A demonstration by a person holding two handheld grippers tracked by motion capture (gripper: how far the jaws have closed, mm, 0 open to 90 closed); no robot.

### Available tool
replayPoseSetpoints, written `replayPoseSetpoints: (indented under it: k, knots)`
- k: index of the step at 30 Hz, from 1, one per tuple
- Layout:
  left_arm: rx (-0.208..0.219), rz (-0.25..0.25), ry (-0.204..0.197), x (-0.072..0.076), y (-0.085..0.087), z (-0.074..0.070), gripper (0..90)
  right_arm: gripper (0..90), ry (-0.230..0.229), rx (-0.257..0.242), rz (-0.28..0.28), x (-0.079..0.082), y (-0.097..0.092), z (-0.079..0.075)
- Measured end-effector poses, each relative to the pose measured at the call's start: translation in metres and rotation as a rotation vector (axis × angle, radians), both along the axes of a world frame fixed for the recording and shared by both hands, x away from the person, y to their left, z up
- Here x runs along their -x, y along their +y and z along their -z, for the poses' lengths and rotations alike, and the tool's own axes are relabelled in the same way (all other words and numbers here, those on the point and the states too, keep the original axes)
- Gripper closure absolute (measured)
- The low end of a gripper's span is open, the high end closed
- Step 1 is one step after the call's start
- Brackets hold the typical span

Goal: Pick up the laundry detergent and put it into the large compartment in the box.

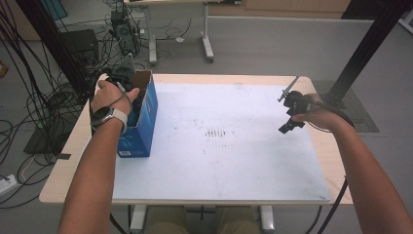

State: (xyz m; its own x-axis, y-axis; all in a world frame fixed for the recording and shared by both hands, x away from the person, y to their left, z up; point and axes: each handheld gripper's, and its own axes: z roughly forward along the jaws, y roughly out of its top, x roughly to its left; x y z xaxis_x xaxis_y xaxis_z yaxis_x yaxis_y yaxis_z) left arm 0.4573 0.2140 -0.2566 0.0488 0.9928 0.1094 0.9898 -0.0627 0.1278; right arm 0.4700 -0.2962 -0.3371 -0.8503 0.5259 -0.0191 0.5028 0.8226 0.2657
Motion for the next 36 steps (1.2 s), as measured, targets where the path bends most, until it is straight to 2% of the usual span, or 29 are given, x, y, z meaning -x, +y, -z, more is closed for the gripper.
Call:
replayPoseSetpoints:
  k: [9,19,36]
  knots:
    - [-0.007,0.004,0.005,-0.001,0.001,0.008,38.1,9.8,0.001,-0.004,0.005,0.0,-0.002,0.001]
    - [0.004,0.002,0.019,-0.001,0.0,0.021,38.1,9.8,0.003,-0.01,0.014,0.001,-0.006,0.003]
    - [0.01,0.007,0.013,-0.001,0.001,0.021,38.0,9.8,0.004,-0.009,0.013,0.001,-0.006,0.005]
